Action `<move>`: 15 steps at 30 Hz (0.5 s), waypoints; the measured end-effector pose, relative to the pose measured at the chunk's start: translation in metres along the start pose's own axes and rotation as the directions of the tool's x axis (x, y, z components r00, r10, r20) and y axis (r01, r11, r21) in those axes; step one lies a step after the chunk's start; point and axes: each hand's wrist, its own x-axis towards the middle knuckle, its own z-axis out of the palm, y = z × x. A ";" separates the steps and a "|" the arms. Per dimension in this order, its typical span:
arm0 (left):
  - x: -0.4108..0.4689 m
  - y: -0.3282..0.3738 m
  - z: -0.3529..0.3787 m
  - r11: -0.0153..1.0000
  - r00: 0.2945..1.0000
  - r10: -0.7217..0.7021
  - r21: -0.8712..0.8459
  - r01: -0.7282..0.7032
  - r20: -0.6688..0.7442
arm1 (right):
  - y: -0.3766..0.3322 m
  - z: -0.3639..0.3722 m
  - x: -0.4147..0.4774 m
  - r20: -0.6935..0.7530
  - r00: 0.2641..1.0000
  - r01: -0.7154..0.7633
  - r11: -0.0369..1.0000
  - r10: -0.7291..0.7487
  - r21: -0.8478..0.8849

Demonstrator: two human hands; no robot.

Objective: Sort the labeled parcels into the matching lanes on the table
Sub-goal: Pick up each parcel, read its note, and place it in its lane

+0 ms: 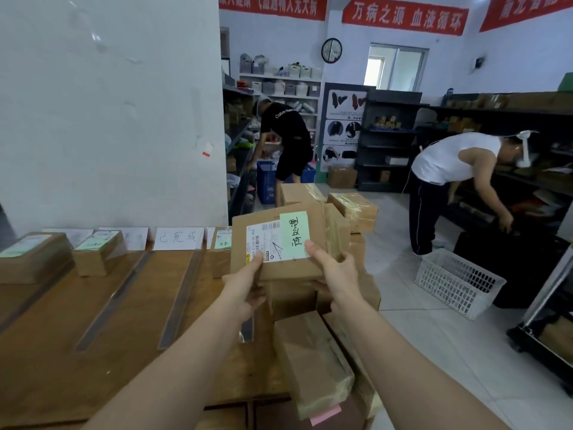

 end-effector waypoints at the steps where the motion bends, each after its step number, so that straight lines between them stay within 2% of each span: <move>1: 0.000 0.002 -0.003 0.998 1.000 0.002 -0.057 -0.001 0.016 | 0.000 0.003 -0.001 0.019 1.000 -0.007 1.000 0.007 0.022; 6: -0.006 0.008 -0.011 0.943 0.997 0.059 -0.329 -0.041 0.044 | 0.005 0.013 -0.001 0.121 0.993 0.003 0.999 -0.007 0.034; 9: -0.009 0.009 -0.019 0.897 0.992 0.102 -0.437 -0.059 0.073 | -0.002 0.016 -0.003 0.190 0.978 0.095 0.995 -0.088 -0.033; 13: -0.015 0.016 -0.031 0.889 0.973 0.213 -0.431 -0.156 0.088 | -0.010 0.018 -0.004 0.323 0.905 0.312 0.948 -0.278 -0.060; 15: -0.016 0.020 -0.036 0.885 0.966 0.242 -0.429 -0.181 0.091 | -0.015 0.020 -0.005 0.331 0.887 0.357 0.933 -0.323 -0.045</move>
